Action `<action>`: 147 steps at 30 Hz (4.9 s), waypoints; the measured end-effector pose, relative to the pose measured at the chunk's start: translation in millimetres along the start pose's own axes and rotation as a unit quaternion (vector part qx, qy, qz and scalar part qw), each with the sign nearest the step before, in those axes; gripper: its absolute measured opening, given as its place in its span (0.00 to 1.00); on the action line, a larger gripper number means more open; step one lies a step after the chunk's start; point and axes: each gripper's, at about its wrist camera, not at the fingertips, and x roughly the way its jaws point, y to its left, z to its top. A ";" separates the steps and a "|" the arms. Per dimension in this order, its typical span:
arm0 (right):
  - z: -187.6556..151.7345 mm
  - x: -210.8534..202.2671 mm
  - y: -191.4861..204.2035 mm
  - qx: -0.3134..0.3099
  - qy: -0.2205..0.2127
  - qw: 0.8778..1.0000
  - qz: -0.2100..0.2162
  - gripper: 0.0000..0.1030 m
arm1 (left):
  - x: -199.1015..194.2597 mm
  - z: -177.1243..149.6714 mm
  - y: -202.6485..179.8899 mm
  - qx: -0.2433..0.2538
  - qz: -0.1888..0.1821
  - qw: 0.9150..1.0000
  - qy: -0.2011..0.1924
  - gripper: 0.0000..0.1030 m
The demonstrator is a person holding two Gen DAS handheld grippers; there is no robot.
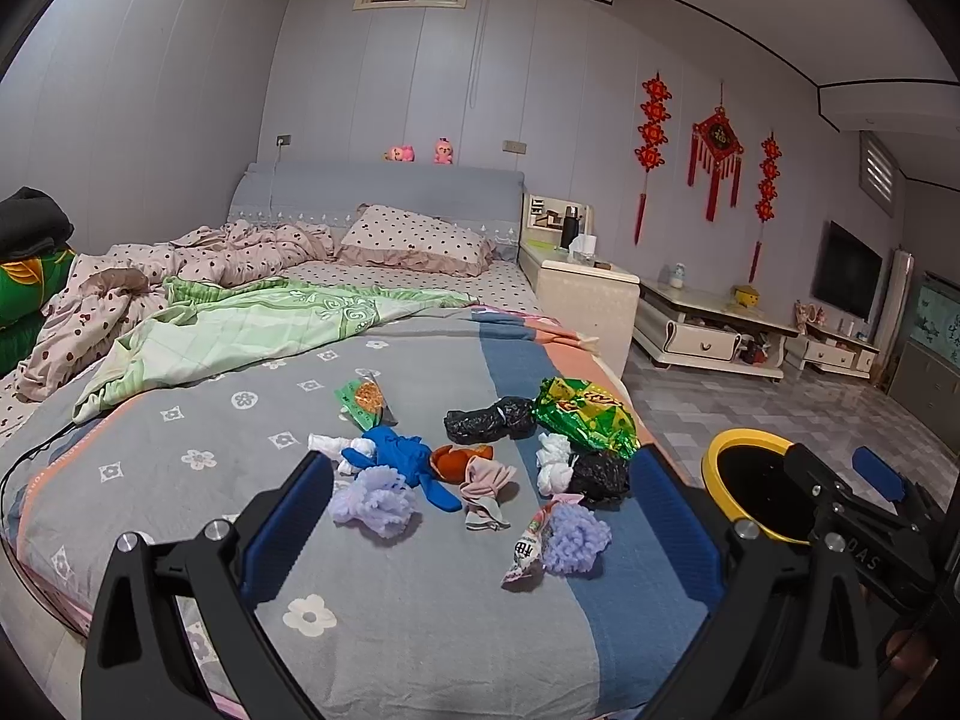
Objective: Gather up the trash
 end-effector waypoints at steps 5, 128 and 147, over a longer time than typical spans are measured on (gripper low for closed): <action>-0.3 0.3 0.5 0.000 0.000 1.000 0.000 0.92 | 2.8 -2.7 -1.0 -0.001 -0.002 1.000 0.002 0.93; -64.4 222.5 66.3 -0.041 0.351 0.918 0.181 0.79 | 219.9 -31.1 98.4 0.010 0.046 0.973 0.224 0.93; -76.1 230.9 67.5 -0.002 0.374 0.901 0.219 0.51 | 247.7 -58.8 96.1 -0.011 -0.028 0.967 0.252 0.63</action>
